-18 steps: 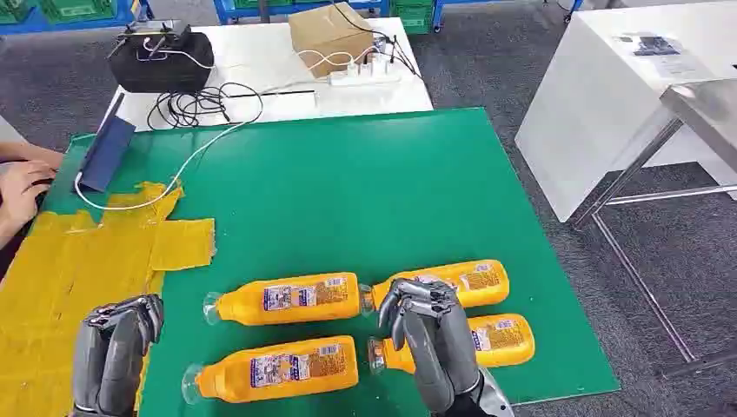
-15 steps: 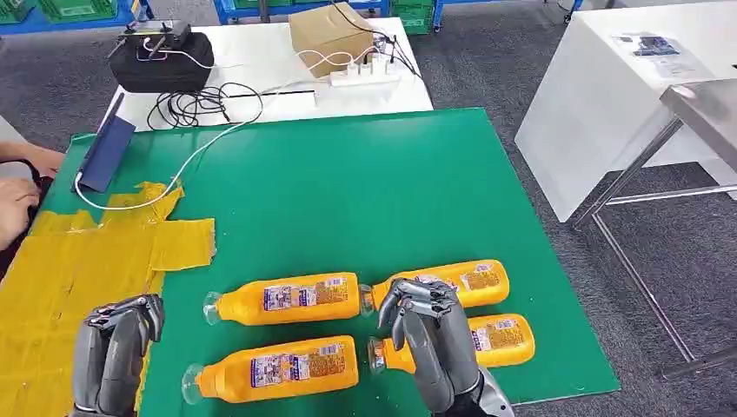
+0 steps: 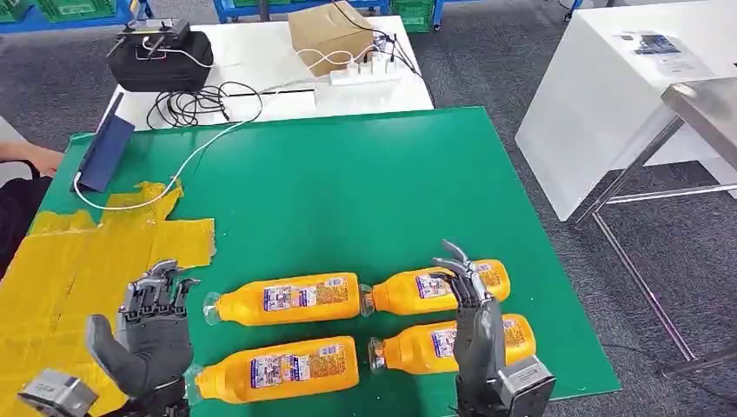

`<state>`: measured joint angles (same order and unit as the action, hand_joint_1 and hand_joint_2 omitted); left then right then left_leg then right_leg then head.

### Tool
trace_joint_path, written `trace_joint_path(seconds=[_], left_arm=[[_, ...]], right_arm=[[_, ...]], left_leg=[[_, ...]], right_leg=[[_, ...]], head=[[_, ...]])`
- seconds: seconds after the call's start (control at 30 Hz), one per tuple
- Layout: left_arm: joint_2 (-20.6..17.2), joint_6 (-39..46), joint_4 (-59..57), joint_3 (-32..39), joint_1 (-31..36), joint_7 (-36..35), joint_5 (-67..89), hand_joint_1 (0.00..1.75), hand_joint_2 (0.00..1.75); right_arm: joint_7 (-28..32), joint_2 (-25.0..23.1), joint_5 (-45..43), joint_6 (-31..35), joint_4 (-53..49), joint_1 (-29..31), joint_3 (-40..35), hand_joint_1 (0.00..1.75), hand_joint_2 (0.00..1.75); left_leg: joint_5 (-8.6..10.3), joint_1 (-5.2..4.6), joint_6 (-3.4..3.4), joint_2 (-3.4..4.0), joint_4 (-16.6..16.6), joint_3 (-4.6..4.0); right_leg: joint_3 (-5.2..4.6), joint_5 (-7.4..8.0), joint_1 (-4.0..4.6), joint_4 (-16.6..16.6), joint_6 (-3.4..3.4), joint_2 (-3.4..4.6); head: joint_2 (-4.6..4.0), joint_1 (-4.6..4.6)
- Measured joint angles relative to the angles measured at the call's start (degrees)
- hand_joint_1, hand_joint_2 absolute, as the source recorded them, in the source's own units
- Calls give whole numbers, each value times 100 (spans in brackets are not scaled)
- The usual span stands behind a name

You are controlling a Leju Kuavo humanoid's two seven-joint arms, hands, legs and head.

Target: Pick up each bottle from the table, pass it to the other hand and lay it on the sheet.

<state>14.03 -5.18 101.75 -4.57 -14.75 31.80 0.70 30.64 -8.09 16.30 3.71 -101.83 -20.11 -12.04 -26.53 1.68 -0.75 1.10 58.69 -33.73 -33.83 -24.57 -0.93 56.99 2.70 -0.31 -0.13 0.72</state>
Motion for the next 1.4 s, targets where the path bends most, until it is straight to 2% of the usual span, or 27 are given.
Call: trace_joint_path(seconds=[0.13,0.17,0.3,0.47,0.6,0.73,0.87,1.03,1.4], left_arm=[[39,-64,-116,2,2,11,-94,0,0],[39,-64,-140,2,3,0,-120,0,0],[64,-29,-195,4,2,-46,-59,0,0],[70,-16,-265,-4,52,-55,-13,0,0],[70,-24,-398,-53,161,-78,-4,0,0],[70,-22,-483,-68,213,-85,-2,0,0],[68,-22,-610,-153,333,-124,-18,0,0],[63,-20,-709,-234,396,-164,-70,0,0],[4,-5,-892,-310,522,-175,-140,0,0]], right_arm=[[25,-35,319,592,83,-54,-26,0,0],[-97,-35,402,735,96,-56,-50,0,175],[-509,15,700,989,166,-51,-221,0,175],[-1239,335,900,504,343,178,-827,0,175],[-1431,690,1325,621,396,427,-1564,0,175],[-1646,876,1542,692,396,553,-1900,0,175],[-1997,1193,2078,635,422,963,-2471,0,175],[-2325,1436,2341,276,538,1262,-2881,0,175],[-2911,1858,2101,-716,1202,1873,-3296,0,175]], left_leg=[[0,-1,0,0,0,-2],[0,-1,0,0,0,-2],[0,-2,1,0,0,-2],[1,-2,0,1,0,-1],[3,-2,2,-1,0,-2],[3,-2,2,-1,0,-4],[3,-3,3,0,1,-2],[4,-3,3,-1,1,-3],[5,-4,4,-1,1,-4]], right_leg=[[-2,0,-1,0,0,0],[-1,0,-1,0,0,0],[0,1,-2,0,1,0],[-1,1,-1,0,0,1],[0,1,-2,0,0,0],[1,1,-2,0,1,0],[1,3,-3,0,1,0],[0,3,-2,0,1,0],[0,3,-3,0,2,0]], head=[[0,0],[0,2],[0,0],[0,0],[0,0],[0,0],[0,2],[0,0],[0,0]])
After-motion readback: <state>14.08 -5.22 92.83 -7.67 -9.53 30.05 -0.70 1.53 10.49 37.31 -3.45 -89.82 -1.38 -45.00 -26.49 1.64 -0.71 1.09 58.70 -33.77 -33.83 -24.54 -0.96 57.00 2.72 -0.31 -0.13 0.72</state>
